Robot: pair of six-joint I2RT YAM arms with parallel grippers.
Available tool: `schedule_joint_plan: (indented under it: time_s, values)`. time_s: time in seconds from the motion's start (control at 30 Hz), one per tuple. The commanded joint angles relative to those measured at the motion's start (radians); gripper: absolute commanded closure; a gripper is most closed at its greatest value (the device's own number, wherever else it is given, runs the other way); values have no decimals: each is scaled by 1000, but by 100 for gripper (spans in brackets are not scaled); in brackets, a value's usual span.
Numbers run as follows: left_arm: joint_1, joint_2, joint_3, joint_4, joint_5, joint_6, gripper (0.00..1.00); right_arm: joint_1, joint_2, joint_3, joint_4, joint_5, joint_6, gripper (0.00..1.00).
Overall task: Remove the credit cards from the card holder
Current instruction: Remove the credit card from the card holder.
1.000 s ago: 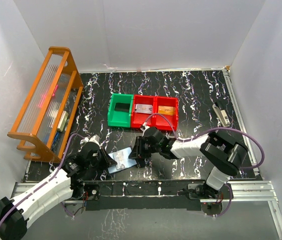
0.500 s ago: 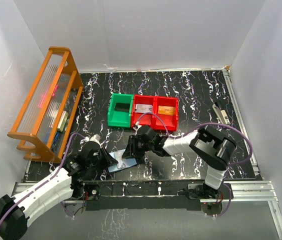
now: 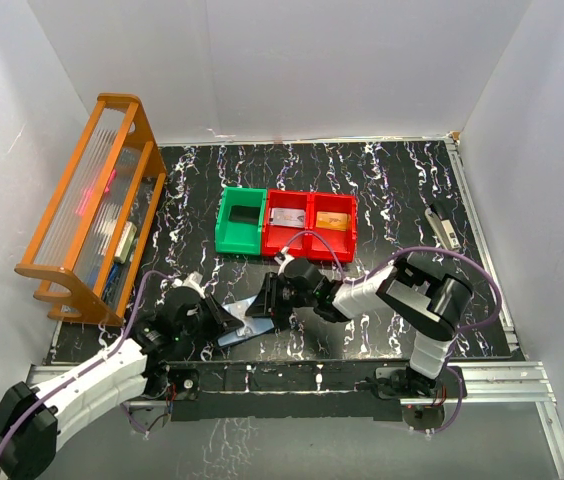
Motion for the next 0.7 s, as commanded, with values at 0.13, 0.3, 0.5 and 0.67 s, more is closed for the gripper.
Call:
schedule_joint_plan:
  time_s: [0.13,0.3,0.5,0.67]
  values:
    - [-2,-31,41,-35,-4,-21,99,7,-5,-52,-82,49,0,71]
    - [-2,-80,83,-192,-58,21,100,6,-80,-63,-136,157,-9,71]
    - [-2,-96,120,-316,-100,84,100,3,-136,-38,-176,181,-77,71]
    - [-2,-94,134,-314,-91,96,100,5,-161,6,-137,85,-115,68]
